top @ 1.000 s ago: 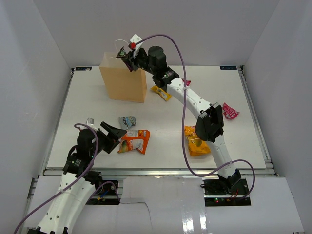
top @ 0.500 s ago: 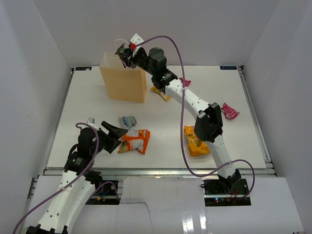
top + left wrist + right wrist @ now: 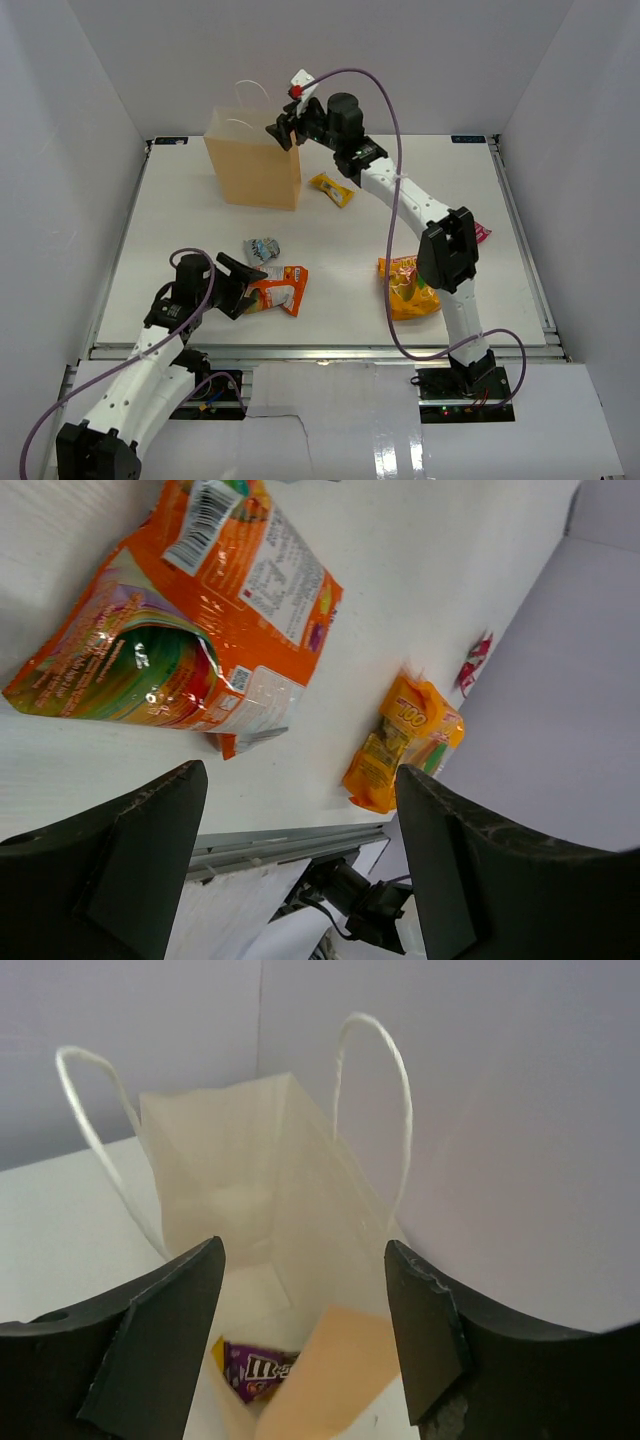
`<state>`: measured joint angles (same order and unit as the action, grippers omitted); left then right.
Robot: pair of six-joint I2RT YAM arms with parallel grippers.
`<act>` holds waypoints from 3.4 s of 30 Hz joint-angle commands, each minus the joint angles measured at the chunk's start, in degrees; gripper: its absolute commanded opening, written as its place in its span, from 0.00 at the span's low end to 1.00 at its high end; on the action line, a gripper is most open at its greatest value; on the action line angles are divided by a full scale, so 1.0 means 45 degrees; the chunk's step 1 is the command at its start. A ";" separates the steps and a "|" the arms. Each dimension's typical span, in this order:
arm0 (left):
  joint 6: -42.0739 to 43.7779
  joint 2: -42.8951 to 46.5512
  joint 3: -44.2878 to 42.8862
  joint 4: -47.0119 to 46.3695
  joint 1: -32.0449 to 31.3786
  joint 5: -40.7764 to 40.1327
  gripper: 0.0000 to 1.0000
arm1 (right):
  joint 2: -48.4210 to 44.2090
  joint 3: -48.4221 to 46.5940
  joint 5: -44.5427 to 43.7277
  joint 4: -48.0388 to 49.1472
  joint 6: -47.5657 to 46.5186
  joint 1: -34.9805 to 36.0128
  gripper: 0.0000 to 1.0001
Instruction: Place the snacks into the paper bag
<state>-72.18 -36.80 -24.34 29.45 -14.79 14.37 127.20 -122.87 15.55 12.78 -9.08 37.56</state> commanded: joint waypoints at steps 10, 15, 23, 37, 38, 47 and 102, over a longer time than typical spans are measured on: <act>-0.0717 -0.2911 -0.1191 0.0836 -0.0191 -0.1064 0.85 | -0.7129 0.7121 0.5255 -0.4808 -0.1533 -0.2368 0.89; -0.0893 -0.4750 -0.1934 0.0799 -0.0483 -0.1532 0.85 | -1.0059 1.1902 0.5704 -0.5455 -0.2219 -0.3480 0.90; -0.1049 -0.7132 -0.2814 0.0448 -0.1030 -0.2118 0.77 | -1.2425 1.5154 0.6075 -0.5671 -0.2201 -0.5122 0.90; -0.0640 -0.6747 -0.1409 -0.0139 -0.1167 -0.2334 0.19 | -1.3441 1.6093 0.6700 -0.5671 -0.1556 -0.5847 0.90; -0.0542 -0.6552 -0.1311 -0.0139 -0.1167 -0.2354 0.17 | -1.3461 1.6113 0.6700 -0.5671 -0.1537 -0.5886 0.90; 0.0142 -0.4305 -0.1290 -0.0100 -0.1167 -0.1691 0.41 | -1.3598 1.6113 0.6857 -0.5671 -0.1380 -0.6023 0.90; -0.0386 -0.1219 0.1425 -0.7070 -0.1245 -0.3311 0.00 | -1.3754 1.6406 0.7111 -0.5632 -0.1165 -0.6452 0.90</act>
<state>-78.94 -44.95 -14.96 2.50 -20.47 -0.25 66.48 -49.63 46.28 -13.58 -14.31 8.95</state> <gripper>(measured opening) 0.068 0.901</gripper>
